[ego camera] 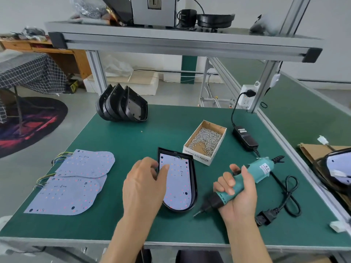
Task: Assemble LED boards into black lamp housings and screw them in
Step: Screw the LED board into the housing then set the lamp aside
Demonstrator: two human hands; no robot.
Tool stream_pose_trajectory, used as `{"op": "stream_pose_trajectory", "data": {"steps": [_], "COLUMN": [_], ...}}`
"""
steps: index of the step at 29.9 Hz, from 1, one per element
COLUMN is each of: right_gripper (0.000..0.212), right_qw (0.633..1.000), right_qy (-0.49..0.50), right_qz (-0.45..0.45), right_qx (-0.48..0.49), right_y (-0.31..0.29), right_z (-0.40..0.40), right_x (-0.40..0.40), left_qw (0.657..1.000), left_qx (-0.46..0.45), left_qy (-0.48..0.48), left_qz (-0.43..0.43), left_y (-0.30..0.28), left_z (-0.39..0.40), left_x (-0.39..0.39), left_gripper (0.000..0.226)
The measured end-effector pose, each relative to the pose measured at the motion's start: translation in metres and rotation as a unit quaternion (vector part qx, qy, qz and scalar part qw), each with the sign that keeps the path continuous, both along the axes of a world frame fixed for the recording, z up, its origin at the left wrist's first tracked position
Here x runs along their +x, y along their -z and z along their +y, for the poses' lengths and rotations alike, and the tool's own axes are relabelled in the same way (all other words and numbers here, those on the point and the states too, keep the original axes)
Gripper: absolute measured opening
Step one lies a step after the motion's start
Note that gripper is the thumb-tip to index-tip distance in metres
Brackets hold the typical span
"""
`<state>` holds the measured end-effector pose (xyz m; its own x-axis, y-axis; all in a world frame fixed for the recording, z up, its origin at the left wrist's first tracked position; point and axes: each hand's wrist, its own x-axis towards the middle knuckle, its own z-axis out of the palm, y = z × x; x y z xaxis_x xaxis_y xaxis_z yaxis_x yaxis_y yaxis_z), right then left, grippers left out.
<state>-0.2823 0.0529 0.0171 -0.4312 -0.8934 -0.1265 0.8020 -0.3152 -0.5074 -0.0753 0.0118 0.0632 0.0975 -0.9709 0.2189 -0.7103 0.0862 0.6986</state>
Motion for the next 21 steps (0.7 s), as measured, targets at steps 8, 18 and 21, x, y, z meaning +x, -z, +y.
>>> {"op": "stream_pose_trajectory", "data": {"steps": [8,18,21], "right_gripper": [0.017,0.019,0.019], "right_qw": [0.996,0.997,0.998], "right_qy": [0.042,0.024,0.026], "right_qz": [-0.075,-0.057,-0.055], "right_qx": [0.021,0.035,0.036], "right_y": [0.001,0.0,0.0], "right_z": [-0.004,-0.008,-0.008], "right_x": [-0.006,-0.002,0.0], "left_qw": [0.965,0.889,0.891], "left_qx": [-0.066,0.027,0.042], "left_qy": [0.217,0.307,0.305], "left_qz": [-0.132,-0.339,-0.334], "left_y": [-0.014,0.01,0.01], "left_z": [-0.099,-0.145,-0.146], "left_x": [-0.099,-0.16,-0.162], "left_gripper": [0.015,0.014,0.014]}}
